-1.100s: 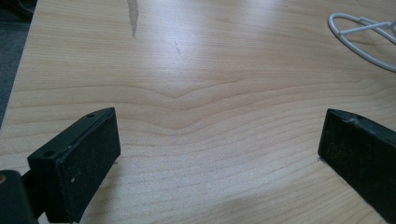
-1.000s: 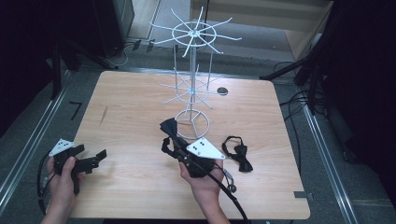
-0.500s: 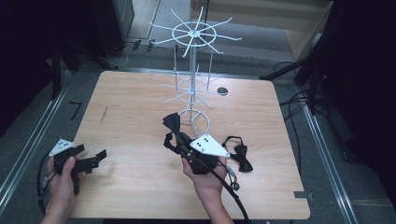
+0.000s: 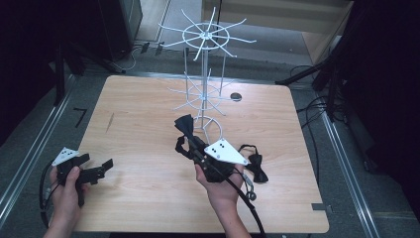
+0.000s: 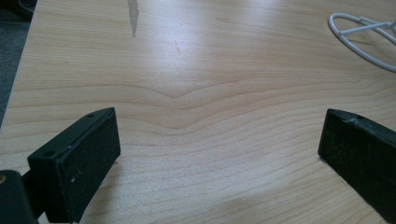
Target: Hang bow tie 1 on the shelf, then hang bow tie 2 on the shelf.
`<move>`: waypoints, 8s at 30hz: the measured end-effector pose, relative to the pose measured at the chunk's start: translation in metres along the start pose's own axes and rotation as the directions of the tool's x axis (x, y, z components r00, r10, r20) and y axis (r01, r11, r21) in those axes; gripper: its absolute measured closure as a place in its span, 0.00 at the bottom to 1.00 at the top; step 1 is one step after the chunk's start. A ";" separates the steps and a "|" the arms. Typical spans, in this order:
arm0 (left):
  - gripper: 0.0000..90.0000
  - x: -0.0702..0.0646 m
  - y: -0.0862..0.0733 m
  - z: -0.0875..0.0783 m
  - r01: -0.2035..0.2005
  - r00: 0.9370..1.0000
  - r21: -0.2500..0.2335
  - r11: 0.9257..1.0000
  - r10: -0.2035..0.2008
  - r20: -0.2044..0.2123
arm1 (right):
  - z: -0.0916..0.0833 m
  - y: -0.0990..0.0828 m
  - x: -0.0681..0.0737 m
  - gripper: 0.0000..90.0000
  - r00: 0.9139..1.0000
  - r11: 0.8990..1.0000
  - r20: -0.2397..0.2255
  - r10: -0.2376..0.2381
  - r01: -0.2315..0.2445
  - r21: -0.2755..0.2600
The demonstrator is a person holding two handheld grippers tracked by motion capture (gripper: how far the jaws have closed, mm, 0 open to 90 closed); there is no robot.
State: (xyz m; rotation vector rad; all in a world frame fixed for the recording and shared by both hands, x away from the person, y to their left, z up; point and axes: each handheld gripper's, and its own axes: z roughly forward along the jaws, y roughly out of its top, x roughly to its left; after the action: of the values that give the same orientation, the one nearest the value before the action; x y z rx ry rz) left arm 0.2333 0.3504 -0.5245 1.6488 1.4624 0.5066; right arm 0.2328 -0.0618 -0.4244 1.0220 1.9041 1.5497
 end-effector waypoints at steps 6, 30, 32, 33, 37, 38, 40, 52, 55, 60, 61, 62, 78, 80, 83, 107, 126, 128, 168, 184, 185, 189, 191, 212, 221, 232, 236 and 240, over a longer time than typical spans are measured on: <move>0.00 0.000 0.000 0.000 0.001 1.000 0.000 1.000 -0.001 -0.001 | -0.002 0.004 0.000 0.88 1.000 1.000 -0.002 -0.006 0.006 -0.012; 0.00 0.000 0.000 0.000 0.001 1.000 0.002 1.000 -0.001 0.000 | -0.008 0.025 0.000 0.88 1.000 0.998 0.002 -0.023 0.023 -0.058; 0.00 0.000 0.000 0.000 0.001 1.000 0.003 1.000 -0.001 0.001 | -0.008 0.026 0.000 0.88 1.000 0.998 0.001 -0.024 0.024 -0.059; 0.00 0.000 0.000 0.000 0.001 1.000 0.001 1.000 -0.001 0.000 | -0.008 0.028 -0.001 0.88 1.000 0.998 0.002 -0.027 0.027 -0.064; 0.00 0.000 0.000 0.000 0.004 1.000 0.000 1.000 -0.004 0.001 | -0.009 0.031 -0.001 0.88 1.000 0.997 0.002 -0.023 0.023 -0.067; 0.00 0.000 0.000 0.000 0.002 1.000 0.002 1.000 -0.002 0.001 | -0.009 0.031 -0.001 0.88 1.000 0.997 0.003 -0.024 0.024 -0.069; 0.00 0.000 0.000 0.000 0.003 1.000 0.002 1.000 -0.003 0.001 | -0.009 0.032 -0.001 0.88 1.000 0.997 0.004 -0.023 0.023 -0.070; 0.00 0.000 0.000 0.000 0.003 1.000 0.002 1.000 -0.003 0.001 | -0.011 0.038 -0.005 0.88 1.000 0.996 0.008 -0.021 0.021 -0.084; 0.00 0.000 0.000 0.000 0.003 1.000 0.002 1.000 -0.003 0.001 | -0.012 0.040 -0.006 0.88 1.000 0.996 0.010 -0.021 0.021 -0.088; 0.00 0.000 0.000 0.000 0.003 1.000 0.002 1.000 -0.003 0.001 | -0.013 0.042 -0.008 0.88 1.000 0.995 0.016 -0.022 0.023 -0.096; 0.00 0.000 0.000 0.000 0.003 1.000 0.002 1.000 -0.003 0.000 | -0.014 0.043 -0.009 0.88 1.000 0.995 0.016 -0.019 0.020 -0.097; 0.00 0.000 0.000 0.000 0.003 1.000 0.002 1.000 -0.003 0.000 | -0.014 0.043 -0.009 0.88 1.000 0.995 0.017 -0.017 0.018 -0.097; 0.00 0.000 0.000 0.000 0.004 1.000 0.002 1.000 -0.004 0.000 | -0.014 0.041 -0.019 0.88 0.999 0.996 0.041 -0.011 0.015 -0.092; 0.00 0.000 0.000 0.000 0.003 1.000 0.002 1.000 -0.003 0.000 | -0.013 0.041 -0.020 0.88 0.999 0.996 0.047 -0.012 0.016 -0.088; 0.00 0.000 0.000 0.000 0.003 1.000 0.002 1.000 -0.003 0.000 | -0.012 0.040 -0.022 0.88 0.999 0.996 0.053 -0.011 0.016 -0.087; 0.00 0.000 0.000 0.000 0.002 1.000 0.003 1.000 -0.002 0.000 | 0.003 0.020 -0.033 0.87 0.996 0.998 0.087 -0.002 0.008 -0.066; 0.00 0.000 0.000 0.000 0.003 1.000 0.003 1.000 -0.003 0.001 | 0.012 0.008 -0.037 0.82 0.996 1.000 0.088 0.000 0.001 -0.016; 0.00 0.000 0.000 0.000 0.004 1.000 0.002 1.000 -0.004 0.000 | 0.013 0.007 -0.038 0.75 0.996 1.000 0.086 0.005 -0.004 -0.008; 0.00 0.000 0.000 0.000 0.006 1.000 0.000 1.000 -0.006 0.002 | -0.016 -0.033 -0.073 0.37 0.993 0.995 0.122 0.002 -0.013 0.095; 0.00 0.000 0.000 0.000 0.000 1.000 0.000 1.000 0.000 0.000 | -0.042 -0.054 -0.104 0.37 0.983 0.991 0.178 0.040 -0.062 0.121; 0.00 0.000 0.000 0.000 0.000 1.000 0.000 1.000 0.000 0.000 | -0.045 -0.056 -0.108 0.37 0.982 0.990 0.186 0.047 -0.070 0.122; 0.00 0.000 0.000 0.000 -0.001 1.000 0.000 1.000 0.001 -0.002 | -0.051 -0.061 -0.115 0.38 0.979 0.989 0.198 0.052 -0.078 0.122; 0.00 0.000 0.000 0.000 -0.001 1.000 0.000 1.000 0.002 -0.003 | -0.054 -0.064 -0.118 0.38 0.976 0.988 0.207 0.067 -0.093 0.121; 0.00 0.000 0.000 0.000 -0.001 1.000 0.000 1.000 0.001 -0.003 | -0.058 -0.080 -0.138 0.40 0.958 0.972 0.255 0.133 -0.176 0.154; 0.00 0.000 0.000 0.000 0.001 1.000 0.002 1.000 -0.001 -0.002 | -0.057 -0.089 -0.149 0.41 0.944 0.954 0.288 0.162 -0.225 0.200; 0.00 0.000 0.000 0.000 0.003 1.000 0.002 1.000 -0.003 0.001 | -0.058 -0.104 -0.159 0.42 0.922 0.917 0.335 0.195 -0.293 0.272; 0.00 0.000 0.000 0.000 0.004 1.000 0.002 1.000 -0.004 0.000 | -0.056 -0.110 -0.160 0.43 0.921 0.903 0.339 0.193 -0.302 0.307; 0.00 0.000 0.000 0.000 0.005 1.000 0.002 1.000 -0.005 0.000 | -0.055 -0.114 -0.160 0.45 0.923 0.897 0.335 0.191 -0.303 0.322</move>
State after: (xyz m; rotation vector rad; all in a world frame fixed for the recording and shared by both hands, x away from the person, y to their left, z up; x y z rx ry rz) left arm 0.2333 0.3507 -0.5245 1.6464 1.4665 0.5027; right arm 0.2601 -0.2305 -0.5349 1.6222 1.9426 1.0935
